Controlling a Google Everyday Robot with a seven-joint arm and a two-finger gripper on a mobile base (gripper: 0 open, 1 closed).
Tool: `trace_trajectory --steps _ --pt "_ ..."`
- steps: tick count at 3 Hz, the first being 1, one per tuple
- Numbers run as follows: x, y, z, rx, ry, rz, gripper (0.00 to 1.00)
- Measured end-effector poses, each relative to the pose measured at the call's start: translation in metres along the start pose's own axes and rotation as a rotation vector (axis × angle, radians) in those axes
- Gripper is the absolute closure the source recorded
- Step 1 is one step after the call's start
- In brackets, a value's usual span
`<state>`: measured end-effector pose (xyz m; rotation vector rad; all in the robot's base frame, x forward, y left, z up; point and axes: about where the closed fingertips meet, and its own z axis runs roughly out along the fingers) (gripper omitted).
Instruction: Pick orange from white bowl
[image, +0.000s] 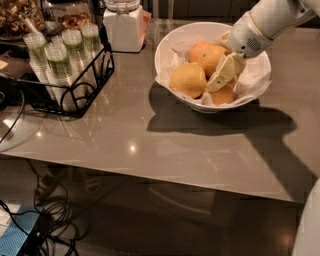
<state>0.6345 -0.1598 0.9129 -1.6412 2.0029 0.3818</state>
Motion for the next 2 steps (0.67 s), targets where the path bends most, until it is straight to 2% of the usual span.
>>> trace_trajectory --steps 1,2 --pt "-0.003 0.000 -0.004 0.000 0.000 0.000 0.53" --pt "-0.014 0.002 -0.022 0.055 -0.025 -0.035 0.77"
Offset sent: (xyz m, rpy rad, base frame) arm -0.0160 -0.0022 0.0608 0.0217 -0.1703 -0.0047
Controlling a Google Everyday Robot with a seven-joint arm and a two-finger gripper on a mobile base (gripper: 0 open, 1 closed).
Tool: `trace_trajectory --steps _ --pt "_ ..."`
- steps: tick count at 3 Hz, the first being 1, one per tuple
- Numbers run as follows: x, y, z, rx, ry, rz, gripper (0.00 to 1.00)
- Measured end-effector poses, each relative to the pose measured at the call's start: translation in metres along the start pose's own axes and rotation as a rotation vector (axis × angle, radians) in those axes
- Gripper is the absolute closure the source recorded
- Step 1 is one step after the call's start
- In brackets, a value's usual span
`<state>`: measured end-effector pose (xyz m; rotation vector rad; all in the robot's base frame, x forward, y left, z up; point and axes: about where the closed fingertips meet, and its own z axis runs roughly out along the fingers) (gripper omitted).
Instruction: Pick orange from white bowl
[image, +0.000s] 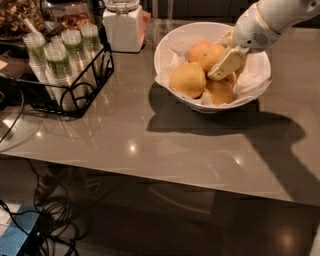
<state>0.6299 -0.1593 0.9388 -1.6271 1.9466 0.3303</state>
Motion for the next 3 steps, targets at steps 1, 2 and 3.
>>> trace_trajectory --steps 1,2,3 --pt "-0.006 0.000 -0.018 0.055 -0.018 -0.015 0.99" --pt "-0.001 -0.001 -0.028 0.080 -0.051 0.014 1.00" --pt "0.007 0.011 -0.053 0.092 -0.151 0.037 1.00"
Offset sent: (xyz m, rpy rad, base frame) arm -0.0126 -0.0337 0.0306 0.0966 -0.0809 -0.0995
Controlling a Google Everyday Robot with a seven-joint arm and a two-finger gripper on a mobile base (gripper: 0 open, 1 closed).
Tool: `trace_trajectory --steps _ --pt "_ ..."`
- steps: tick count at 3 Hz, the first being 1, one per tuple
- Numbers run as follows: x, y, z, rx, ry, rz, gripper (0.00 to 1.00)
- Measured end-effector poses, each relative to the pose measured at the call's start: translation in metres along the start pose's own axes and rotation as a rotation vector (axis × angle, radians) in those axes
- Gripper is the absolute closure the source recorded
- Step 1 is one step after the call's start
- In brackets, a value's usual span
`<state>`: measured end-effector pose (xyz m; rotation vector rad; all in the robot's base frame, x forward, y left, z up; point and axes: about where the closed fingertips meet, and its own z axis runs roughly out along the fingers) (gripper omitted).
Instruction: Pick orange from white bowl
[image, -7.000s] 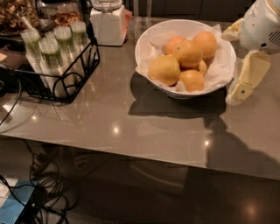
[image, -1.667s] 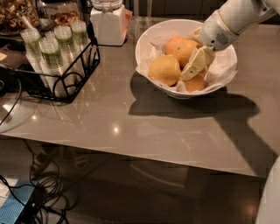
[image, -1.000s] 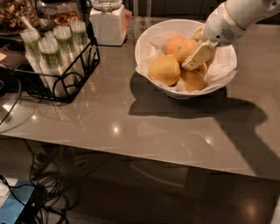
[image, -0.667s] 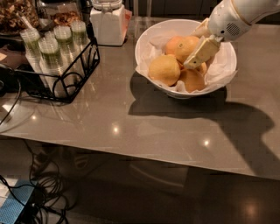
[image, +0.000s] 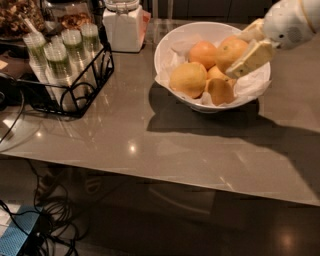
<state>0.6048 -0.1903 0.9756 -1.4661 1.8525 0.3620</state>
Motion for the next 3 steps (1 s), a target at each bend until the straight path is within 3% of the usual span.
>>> trace_trajectory --steps 1,2,3 --pt "0.003 0.020 -0.043 0.061 -0.106 0.038 1.00" --pt "0.014 0.049 -0.077 0.111 -0.158 0.104 1.00" --pt "0.024 0.072 -0.091 0.113 -0.169 0.166 1.00"
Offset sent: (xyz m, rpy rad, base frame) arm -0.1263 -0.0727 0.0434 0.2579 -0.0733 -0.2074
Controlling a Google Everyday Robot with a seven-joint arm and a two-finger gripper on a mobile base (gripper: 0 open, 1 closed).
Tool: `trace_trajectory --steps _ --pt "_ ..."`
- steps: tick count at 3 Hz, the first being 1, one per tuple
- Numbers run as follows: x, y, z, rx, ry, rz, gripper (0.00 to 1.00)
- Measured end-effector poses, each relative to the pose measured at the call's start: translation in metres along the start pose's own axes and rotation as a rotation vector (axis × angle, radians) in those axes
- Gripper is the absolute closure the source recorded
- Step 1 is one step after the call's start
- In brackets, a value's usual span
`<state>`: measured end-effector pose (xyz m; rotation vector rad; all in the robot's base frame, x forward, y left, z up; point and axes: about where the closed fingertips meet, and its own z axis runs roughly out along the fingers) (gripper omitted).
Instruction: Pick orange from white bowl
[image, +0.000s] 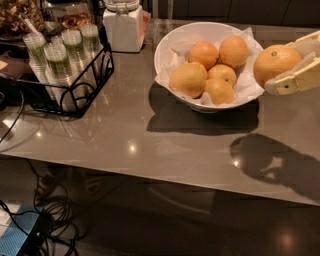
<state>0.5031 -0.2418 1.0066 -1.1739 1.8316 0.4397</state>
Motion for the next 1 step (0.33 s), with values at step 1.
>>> trace_trajectory --steps 1 --pt "0.0019 0.0005 -0.0010 0.001 0.001 0.004 1.00"
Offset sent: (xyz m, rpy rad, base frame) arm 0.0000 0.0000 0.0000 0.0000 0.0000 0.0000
